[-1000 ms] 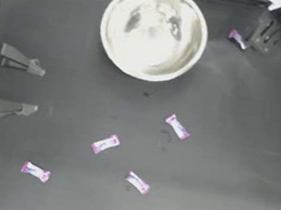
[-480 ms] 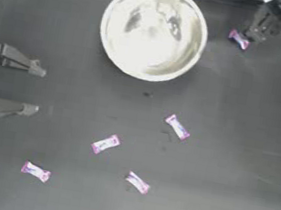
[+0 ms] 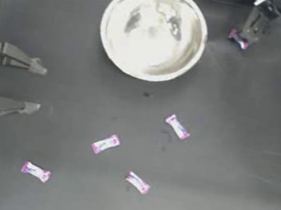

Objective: Put candies in bowl

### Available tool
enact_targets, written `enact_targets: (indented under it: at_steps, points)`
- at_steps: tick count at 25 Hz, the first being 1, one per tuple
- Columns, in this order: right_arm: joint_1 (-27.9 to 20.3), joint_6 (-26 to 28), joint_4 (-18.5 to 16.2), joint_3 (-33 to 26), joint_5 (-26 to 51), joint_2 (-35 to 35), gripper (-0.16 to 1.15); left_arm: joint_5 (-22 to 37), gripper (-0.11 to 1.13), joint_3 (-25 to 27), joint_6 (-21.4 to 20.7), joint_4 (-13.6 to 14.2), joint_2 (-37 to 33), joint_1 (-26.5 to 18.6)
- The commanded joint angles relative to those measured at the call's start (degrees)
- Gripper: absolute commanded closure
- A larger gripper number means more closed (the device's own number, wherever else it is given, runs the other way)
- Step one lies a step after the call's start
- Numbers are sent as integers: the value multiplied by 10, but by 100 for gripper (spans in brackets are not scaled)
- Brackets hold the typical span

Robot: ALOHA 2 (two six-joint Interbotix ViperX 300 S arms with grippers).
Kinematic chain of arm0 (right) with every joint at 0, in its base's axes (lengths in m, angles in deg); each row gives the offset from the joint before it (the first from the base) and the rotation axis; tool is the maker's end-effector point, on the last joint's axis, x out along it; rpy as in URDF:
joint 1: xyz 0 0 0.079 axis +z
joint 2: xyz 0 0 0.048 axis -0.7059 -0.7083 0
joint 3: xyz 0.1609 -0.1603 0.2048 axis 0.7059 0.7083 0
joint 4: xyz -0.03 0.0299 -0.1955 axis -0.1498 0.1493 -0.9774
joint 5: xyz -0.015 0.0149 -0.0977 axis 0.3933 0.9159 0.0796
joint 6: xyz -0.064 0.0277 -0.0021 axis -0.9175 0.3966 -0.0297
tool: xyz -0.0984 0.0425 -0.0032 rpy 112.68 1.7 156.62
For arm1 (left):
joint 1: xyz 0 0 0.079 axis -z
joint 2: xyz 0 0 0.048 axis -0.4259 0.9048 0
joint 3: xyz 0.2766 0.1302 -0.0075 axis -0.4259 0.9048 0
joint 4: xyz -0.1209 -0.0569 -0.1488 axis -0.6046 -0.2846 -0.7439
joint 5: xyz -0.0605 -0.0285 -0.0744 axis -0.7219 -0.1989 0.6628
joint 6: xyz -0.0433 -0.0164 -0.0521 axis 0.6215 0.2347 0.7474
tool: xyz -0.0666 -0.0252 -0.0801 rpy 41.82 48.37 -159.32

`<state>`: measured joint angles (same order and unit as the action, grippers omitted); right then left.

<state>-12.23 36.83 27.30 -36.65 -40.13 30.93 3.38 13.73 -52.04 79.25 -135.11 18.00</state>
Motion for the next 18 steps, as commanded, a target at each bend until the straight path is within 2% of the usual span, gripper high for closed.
enact_targets:
  at_steps: [1, 18]
  points:
    - [-1, -5, 4, -17, -4, -5, 1, -3, 3, -15, 0, -2, 22, -3]
    - [-2, -18, 12, -16, -22, -39, 2, -3, 3, -18, 1, -4, 32, -4]
